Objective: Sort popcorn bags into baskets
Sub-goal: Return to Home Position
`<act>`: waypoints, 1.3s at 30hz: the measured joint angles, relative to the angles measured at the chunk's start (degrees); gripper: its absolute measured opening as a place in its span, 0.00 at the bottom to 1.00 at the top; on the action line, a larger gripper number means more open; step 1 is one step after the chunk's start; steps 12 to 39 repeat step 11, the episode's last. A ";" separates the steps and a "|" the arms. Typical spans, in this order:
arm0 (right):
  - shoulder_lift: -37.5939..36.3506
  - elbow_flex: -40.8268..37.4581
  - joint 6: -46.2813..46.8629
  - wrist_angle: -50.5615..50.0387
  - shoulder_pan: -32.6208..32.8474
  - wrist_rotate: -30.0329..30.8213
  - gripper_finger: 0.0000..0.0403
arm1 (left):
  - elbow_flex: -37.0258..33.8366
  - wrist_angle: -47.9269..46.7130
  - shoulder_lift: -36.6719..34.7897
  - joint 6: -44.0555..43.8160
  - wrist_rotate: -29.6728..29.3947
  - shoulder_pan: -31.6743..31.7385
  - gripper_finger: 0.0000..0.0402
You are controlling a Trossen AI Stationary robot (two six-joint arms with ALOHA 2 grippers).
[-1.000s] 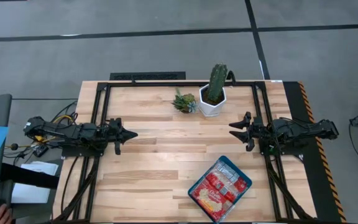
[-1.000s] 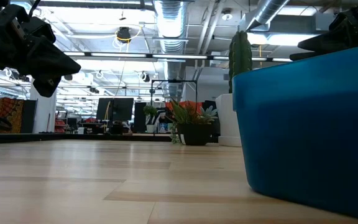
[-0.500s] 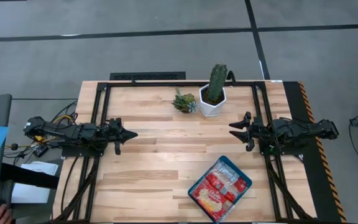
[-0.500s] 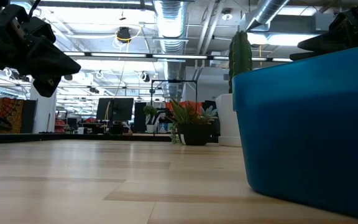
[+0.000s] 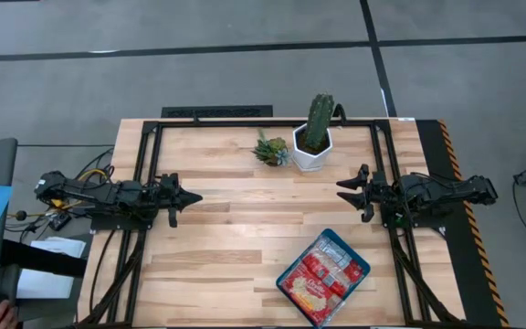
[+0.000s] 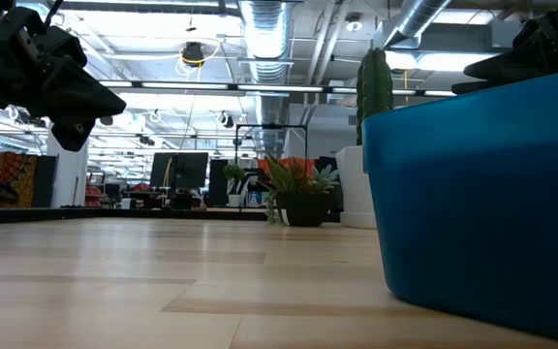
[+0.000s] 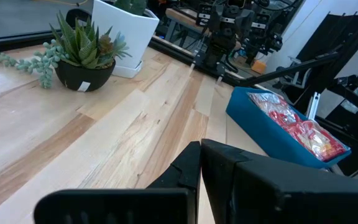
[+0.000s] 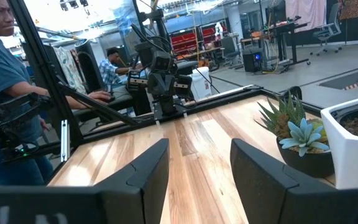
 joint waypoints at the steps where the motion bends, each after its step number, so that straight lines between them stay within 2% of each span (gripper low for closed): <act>1: 0.02 0.00 0.00 0.00 0.01 0.01 0.48 | 0.00 0.00 0.00 0.00 -0.02 0.00 0.00; 39: 0.02 -0.01 0.00 0.00 0.00 0.00 0.50 | 0.00 0.00 0.00 0.00 0.00 0.02 0.00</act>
